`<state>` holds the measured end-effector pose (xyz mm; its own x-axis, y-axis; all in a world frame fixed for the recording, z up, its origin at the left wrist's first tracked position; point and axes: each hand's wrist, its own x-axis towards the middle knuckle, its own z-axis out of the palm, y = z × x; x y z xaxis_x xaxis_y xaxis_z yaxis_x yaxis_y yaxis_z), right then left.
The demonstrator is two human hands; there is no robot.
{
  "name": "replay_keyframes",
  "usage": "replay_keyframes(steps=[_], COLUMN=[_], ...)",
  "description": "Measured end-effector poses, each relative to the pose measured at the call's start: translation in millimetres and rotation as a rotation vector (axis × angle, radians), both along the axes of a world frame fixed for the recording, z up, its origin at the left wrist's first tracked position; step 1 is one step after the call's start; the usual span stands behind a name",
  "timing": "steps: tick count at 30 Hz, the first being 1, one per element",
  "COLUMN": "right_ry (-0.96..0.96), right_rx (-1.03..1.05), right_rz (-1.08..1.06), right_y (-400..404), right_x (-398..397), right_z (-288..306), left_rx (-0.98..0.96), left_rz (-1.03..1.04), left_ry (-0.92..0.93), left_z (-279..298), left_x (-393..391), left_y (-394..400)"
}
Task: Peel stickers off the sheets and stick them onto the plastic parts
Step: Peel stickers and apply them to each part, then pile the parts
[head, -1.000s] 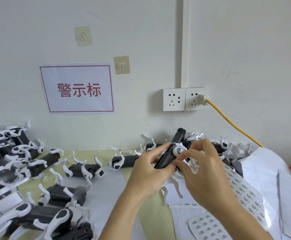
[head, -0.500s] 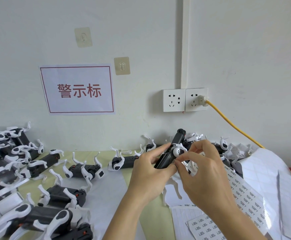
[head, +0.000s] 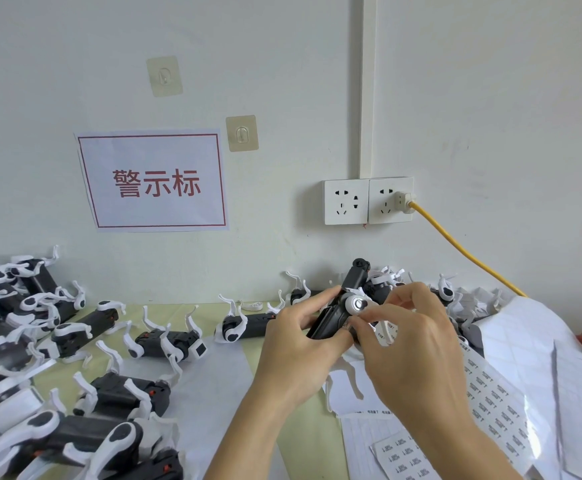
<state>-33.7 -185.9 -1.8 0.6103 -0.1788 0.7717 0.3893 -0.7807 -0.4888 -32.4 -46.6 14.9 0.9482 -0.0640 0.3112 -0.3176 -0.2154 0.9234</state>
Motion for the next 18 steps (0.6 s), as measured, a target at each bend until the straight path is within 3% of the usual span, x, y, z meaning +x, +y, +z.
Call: replay_keyframes(steps=[7,18], right_ry=[0.059,0.205], right_rx=[0.071,0.315], right_rz=[0.037,0.471], right_y=[-8.2,-13.6], right_x=[3.9,0.7], right_z=[-0.3,9.7], left_rx=[-0.013,-0.252], left_rz=[0.004,-0.063], left_ry=[0.011,0.069], left_z=[1.0,9.7], left_x=[-1.1,-3.7], left_y=[0.3,0.3])
